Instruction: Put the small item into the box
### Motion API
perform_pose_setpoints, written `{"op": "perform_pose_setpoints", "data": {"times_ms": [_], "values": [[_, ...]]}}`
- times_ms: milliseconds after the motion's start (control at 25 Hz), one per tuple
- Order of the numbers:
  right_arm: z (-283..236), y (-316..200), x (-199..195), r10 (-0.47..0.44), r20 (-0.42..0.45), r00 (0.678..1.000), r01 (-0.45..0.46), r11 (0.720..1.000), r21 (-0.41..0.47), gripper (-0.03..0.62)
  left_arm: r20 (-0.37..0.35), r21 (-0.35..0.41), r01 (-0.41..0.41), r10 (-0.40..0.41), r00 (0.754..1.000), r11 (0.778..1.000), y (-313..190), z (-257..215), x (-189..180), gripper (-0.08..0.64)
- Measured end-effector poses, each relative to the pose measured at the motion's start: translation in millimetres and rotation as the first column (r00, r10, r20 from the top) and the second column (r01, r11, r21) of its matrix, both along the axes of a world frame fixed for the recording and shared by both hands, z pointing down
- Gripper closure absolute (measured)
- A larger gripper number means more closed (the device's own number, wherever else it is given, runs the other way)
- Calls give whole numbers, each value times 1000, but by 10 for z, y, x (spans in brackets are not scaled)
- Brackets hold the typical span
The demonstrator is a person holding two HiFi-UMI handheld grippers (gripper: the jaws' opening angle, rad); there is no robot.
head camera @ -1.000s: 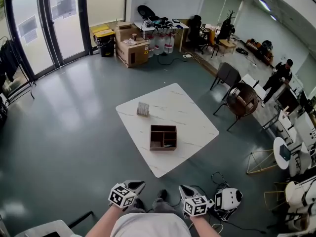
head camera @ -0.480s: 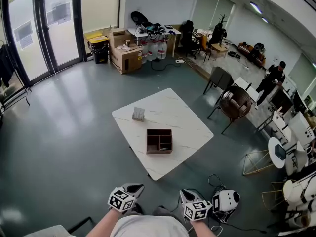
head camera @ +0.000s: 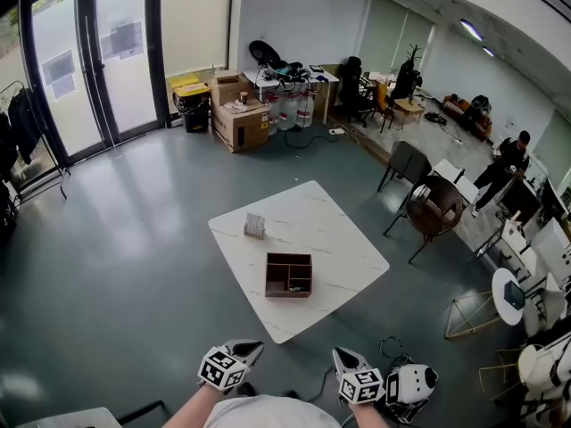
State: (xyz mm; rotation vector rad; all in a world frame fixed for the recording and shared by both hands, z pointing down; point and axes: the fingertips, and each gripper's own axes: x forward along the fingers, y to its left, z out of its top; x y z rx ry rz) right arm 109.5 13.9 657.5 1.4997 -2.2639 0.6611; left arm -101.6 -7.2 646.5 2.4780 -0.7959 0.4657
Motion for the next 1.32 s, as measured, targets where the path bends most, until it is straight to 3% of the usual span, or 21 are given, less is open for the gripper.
{"op": "perform_pose_setpoints", "data": {"times_ms": [400,1320], "values": [[-28,-165,15,-114,2,993,114,993,36,565,1,14,37,-37,999,999,-156,-27,181,546],[-42,-230,239,-79,63,995,77,996,40,565,-4,10,37,-37,999,999,-277,-16,334,546]]}}
